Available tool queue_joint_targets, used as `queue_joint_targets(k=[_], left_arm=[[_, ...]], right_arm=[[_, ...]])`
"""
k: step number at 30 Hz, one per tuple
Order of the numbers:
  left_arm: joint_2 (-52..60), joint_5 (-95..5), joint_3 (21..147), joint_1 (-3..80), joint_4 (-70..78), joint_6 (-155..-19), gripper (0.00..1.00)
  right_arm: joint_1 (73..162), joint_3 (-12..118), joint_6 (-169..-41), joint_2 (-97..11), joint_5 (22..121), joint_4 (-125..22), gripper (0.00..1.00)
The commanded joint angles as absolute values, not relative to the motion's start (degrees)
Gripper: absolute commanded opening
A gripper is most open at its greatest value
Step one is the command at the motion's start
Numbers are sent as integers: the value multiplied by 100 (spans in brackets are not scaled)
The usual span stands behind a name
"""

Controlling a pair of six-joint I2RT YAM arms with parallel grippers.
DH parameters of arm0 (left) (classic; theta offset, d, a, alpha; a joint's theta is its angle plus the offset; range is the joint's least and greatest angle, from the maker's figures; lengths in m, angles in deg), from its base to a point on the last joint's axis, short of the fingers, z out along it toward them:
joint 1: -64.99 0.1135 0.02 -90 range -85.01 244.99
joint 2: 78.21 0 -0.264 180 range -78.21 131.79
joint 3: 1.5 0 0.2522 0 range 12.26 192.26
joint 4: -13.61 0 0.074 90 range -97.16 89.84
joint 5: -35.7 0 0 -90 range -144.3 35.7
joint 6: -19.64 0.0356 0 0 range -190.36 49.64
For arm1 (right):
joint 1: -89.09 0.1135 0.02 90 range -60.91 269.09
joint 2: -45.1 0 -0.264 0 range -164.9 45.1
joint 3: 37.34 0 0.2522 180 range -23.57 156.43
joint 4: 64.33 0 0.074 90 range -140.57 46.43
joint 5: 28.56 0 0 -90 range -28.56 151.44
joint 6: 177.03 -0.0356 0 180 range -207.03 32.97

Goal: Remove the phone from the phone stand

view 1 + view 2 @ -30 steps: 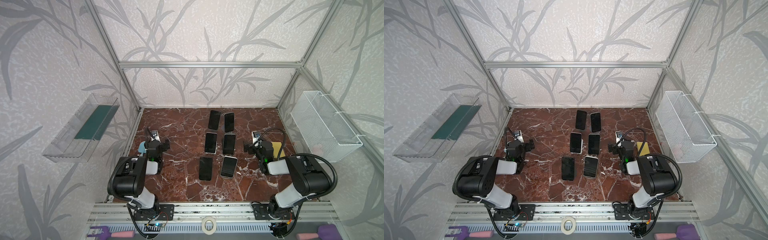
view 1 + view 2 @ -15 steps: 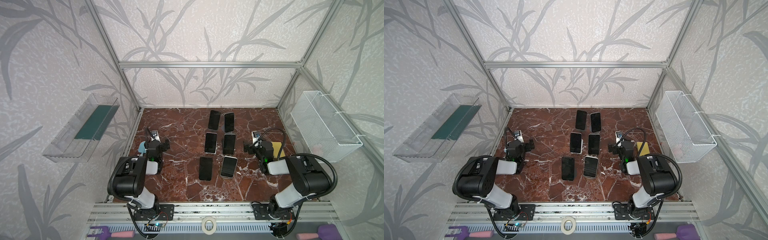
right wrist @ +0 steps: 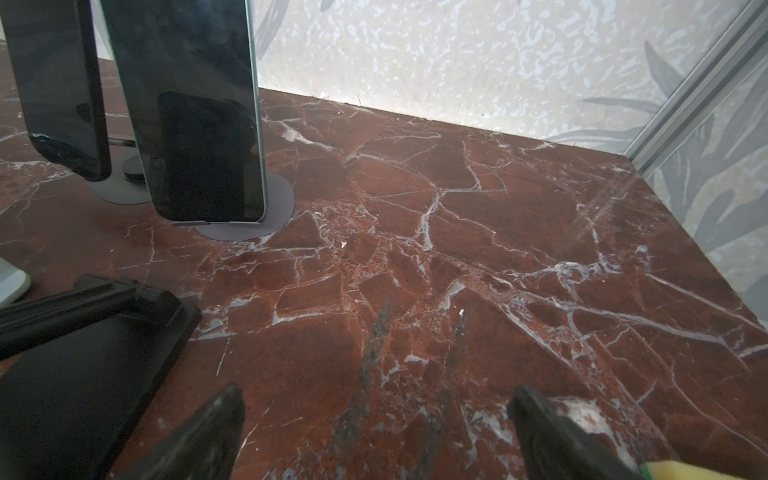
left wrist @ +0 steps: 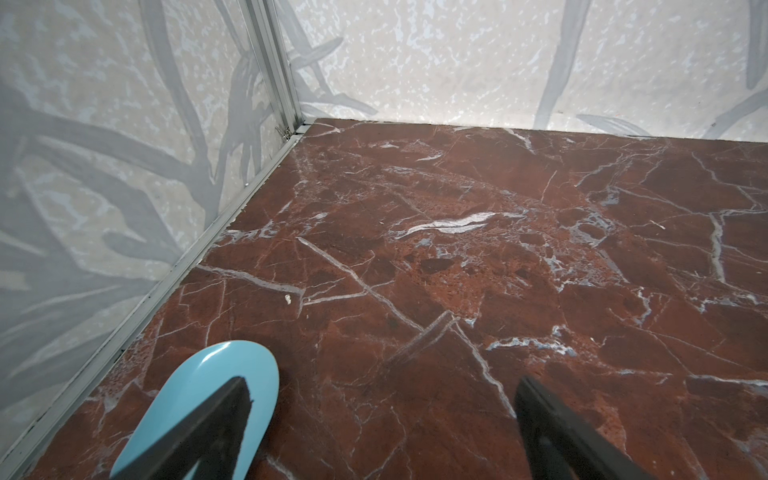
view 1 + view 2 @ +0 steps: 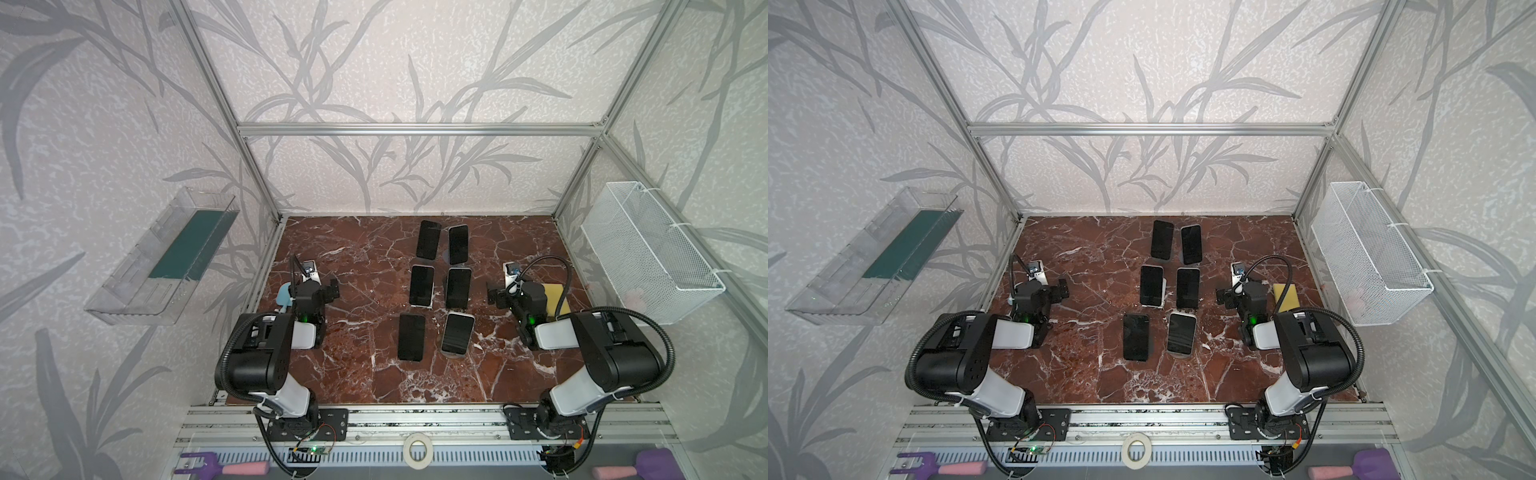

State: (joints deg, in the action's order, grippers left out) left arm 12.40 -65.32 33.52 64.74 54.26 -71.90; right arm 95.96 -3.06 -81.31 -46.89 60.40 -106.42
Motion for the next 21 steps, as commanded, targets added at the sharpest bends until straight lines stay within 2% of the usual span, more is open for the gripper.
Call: queue_joint_targets(k=[1, 21], left_arm=[[1187, -6597, 3371, 6473, 5473, -7194, 99], [1186, -6551, 3388, 6498, 5436, -7218, 99]], right_arm=[[9629, -283, -8093, -4596, 5968, -10835, 99], [9629, -274, -8088, -4596, 5977, -10820, 99]])
